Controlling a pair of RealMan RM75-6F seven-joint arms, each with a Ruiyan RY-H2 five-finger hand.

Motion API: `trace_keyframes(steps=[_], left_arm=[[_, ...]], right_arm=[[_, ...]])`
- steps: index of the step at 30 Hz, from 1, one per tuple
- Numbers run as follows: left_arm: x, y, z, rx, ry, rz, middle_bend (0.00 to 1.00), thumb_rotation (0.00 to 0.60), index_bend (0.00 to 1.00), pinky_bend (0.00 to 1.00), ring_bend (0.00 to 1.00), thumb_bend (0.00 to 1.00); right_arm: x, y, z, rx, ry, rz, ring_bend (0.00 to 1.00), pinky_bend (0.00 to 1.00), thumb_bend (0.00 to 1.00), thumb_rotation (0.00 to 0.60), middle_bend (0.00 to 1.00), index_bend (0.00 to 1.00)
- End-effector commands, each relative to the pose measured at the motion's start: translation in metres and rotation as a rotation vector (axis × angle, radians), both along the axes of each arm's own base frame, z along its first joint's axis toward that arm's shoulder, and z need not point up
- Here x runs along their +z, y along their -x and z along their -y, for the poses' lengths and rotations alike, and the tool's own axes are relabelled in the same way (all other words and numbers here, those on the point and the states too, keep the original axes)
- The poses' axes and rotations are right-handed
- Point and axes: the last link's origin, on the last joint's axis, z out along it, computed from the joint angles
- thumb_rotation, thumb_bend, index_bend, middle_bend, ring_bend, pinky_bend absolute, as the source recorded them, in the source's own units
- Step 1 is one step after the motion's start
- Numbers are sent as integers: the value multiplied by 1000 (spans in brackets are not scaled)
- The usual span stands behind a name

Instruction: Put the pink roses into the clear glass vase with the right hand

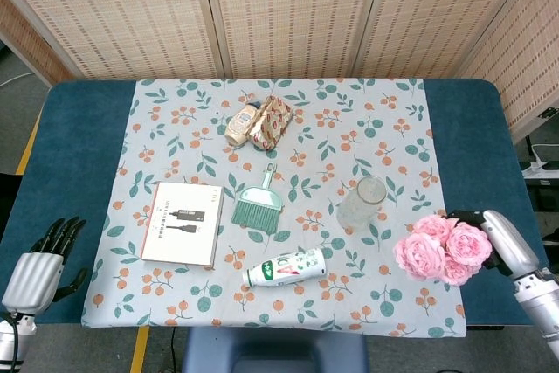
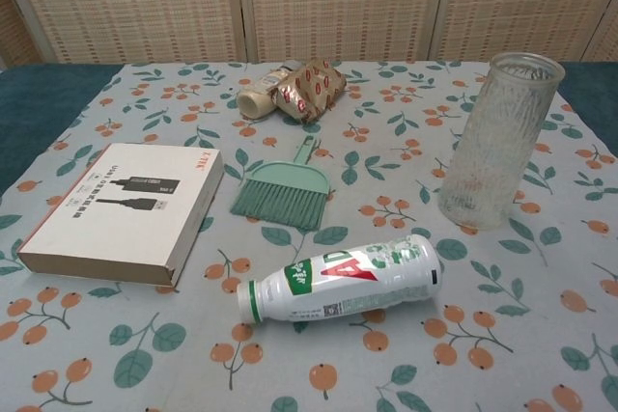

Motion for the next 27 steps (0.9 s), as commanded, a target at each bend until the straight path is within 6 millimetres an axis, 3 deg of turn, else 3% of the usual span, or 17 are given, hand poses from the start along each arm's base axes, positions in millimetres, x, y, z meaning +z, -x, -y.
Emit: trace_keyframes(steps=[1,7,13,27], left_arm=[[0,0,0,1,1,0,61,600,43,287,0,354],[0,0,0,-2,3,-1,61,600,43,287,0,354],[-1,0,0,0,5,-4,61,600,43,287,0,355],[-2,0,-1,-1,10,-8,62,600,43,287,0,353]], right_arm=[[4,-24,4,55,-5,62,853,1000,606,600,931,884],[16,-53,14,111,22,178,853,1000,638,600,931,884],[22,-68,26,107,31,262,854,1000,651,600,935,883],[1,-66,59,47,-90,426,854,1000,673,600,937,884]])
